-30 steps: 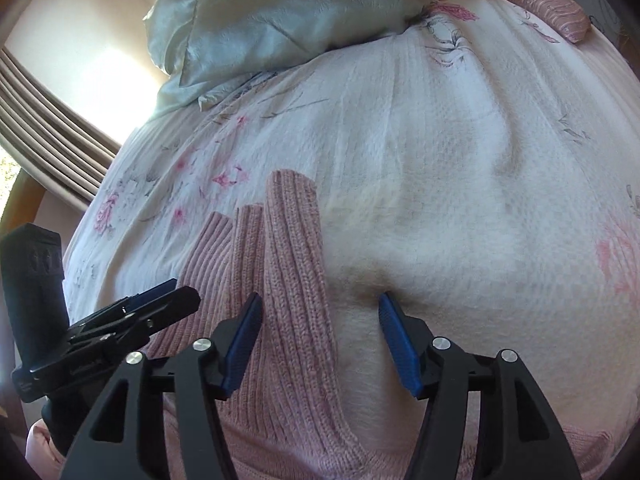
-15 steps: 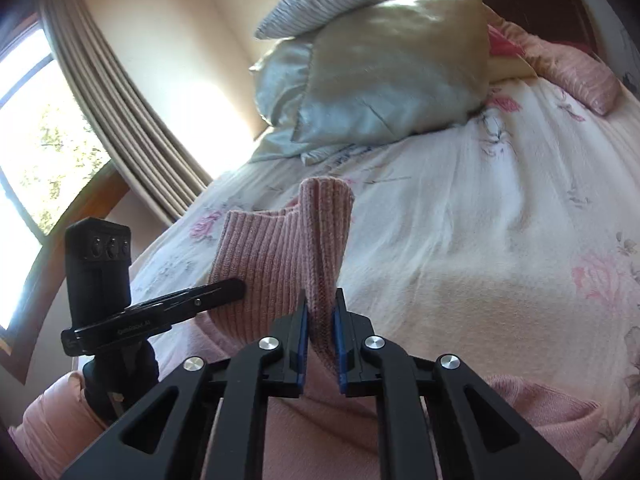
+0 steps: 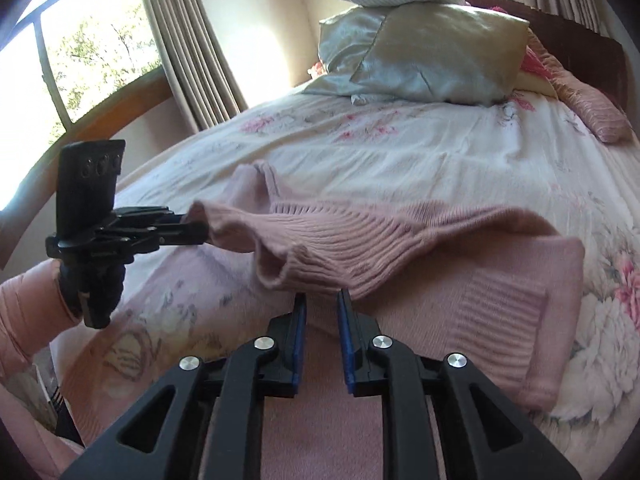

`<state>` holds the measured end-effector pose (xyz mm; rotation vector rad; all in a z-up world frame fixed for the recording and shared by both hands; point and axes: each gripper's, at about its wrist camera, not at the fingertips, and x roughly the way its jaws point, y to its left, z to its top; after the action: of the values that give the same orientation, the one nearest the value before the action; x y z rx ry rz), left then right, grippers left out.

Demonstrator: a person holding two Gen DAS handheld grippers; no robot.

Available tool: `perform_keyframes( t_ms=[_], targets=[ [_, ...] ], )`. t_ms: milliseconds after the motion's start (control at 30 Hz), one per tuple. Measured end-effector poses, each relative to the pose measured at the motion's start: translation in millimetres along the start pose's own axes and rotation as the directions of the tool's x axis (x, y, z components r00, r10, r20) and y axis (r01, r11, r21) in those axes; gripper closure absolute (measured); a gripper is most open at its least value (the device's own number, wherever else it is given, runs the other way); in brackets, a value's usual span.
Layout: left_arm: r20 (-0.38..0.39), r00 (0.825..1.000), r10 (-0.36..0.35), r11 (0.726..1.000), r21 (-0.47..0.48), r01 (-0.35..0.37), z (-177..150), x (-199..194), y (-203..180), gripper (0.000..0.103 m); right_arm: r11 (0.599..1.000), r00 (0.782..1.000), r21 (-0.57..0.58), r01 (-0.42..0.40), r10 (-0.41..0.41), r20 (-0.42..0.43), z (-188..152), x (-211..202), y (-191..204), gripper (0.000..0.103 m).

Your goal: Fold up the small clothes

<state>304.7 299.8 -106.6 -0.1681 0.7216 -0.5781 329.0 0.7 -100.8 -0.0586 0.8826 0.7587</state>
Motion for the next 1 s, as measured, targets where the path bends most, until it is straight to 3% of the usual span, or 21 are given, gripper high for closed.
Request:
perform_keyframes(
  t_ms=[67, 167, 267, 367, 433, 700, 900, 1000],
  targets=[
    [-0.05, 0.998, 0.028, 0.999, 0.018, -0.027, -21.4, -2.4, 0.6, 0.078, 1.0, 0.999, 0.005, 0.012, -0.012, -0.047, -22.8, 1.4, 1.1, 0.085],
    [-0.043, 0.998, 0.042, 0.999, 0.004, -0.041, -31.1, -19.2, -2.0, 0.078, 0.999, 0.996, 0.011, 0.048, -0.047, -0.075, -37.1, -2.3, 4.1, 0.085],
    [0.005, 0.999, 0.043, 0.999, -0.018, -0.043, -10.6, -29.3, -15.5, 0.076, 0.997, 1.0, 0.077, -0.014, 0.015, -0.02, -23.0, -15.1, 11.2, 0.085],
    [0.046, 0.999, -0.012, 0.998, -0.055, 0.014, 8.9, -21.9, -29.1, 0.065, 0.986, 0.998, 0.158, -0.053, 0.046, 0.047, 0.7, -18.3, 17.8, 0.085],
    [0.02, 1.0, 0.0, 0.997, -0.073, 0.001, 14.3, -4.5, -36.6, 0.066, 0.984, 0.999, 0.175, 0.024, -0.028, 0.018, 10.4, -5.6, 20.3, 0.084],
    [-0.151, 0.984, 0.091, 0.985, -0.134, -0.112, -21.2, 52.6, -19.6, 0.067, 0.958, 0.989, 0.268, 0.1, -0.065, -0.136, -23.8, 50.7, 4.2, 0.087],
    [-0.164, 0.983, 0.08, 0.975, -0.195, -0.111, -29.3, 58.8, -4.6, 0.067, 0.937, 0.994, 0.343, 0.065, -0.03, -0.106, -38.4, 60.5, -8.0, 0.089],
    [-0.169, 0.976, 0.133, 0.968, -0.189, -0.165, -28.0, 42.6, -14.9, 0.068, 0.934, 0.998, 0.354, 0.037, -0.014, -0.067, -40.9, 39.4, -2.0, 0.083]
  ],
)
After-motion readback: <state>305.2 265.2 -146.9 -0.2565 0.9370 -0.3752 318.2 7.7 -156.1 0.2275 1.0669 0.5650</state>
